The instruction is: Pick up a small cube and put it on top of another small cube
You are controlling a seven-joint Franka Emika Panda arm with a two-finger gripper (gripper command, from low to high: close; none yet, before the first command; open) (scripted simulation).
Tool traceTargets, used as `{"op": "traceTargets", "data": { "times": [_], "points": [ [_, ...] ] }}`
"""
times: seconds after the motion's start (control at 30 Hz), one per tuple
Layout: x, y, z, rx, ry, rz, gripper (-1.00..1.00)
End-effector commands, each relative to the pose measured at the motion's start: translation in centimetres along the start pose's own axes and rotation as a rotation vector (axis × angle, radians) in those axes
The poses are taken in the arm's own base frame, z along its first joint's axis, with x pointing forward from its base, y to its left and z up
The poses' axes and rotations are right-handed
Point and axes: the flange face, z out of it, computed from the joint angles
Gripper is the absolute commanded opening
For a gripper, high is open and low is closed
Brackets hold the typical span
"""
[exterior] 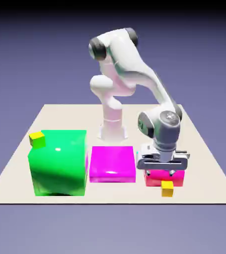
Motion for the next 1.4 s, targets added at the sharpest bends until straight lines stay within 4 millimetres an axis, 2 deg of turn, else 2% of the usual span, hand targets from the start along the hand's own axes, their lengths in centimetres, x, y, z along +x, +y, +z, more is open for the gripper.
{"op": "traceTargets", "data": {
  "times": [0.0, 0.1, 0.17, 0.27, 0.3, 0.33, 0.37, 0.47, 0.5, 0.53, 0.57, 0.83, 1.07, 1.3, 1.37],
  "points": [
    [-0.2, -0.6, 0.6, -0.018, -0.023, 0.007, 0.00],
    [-0.9, -2.3, 2.2, -0.068, -0.092, 0.032, 0.00],
    [-0.9, -2.3, 2.3, -0.071, -0.096, 0.034, 0.00],
    [-1.0, -2.4, 9.1, -0.071, -0.096, 0.034, 0.00],
    [-1.0, -2.4, 9.2, -0.071, -0.096, 0.034, 0.00],
    [-1.0, -2.4, 9.2, -0.071, -0.096, 0.034, -1.00],
    [-1.0, -2.4, 9.2, -0.071, -0.096, 0.034, -1.00],
    [-0.9, -2.3, 2.3, -0.071, -0.096, 0.034, -1.00],
    [-2.3, -2.4, 2.4, -0.083, -0.120, -0.019, -1.00],
    [1.0, -1.5, 0.9, -0.056, -0.111, 0.000, -1.00],
    [2.5, -0.7, -0.1, -0.045, -0.099, -0.007, -1.00],
    [-1.9, 4.9, -2.0, -0.091, 0.010, -0.292, -1.00],
    [-8.1, 10.4, -1.0, -0.161, 0.075, -0.551, -1.00],
    [-12.4, 17.0, 0.5, -0.210, 0.122, -0.785, -1.00],
    [-14.0, 18.9, 1.7, -0.235, 0.130, -0.851, -1.00]
  ]
}}
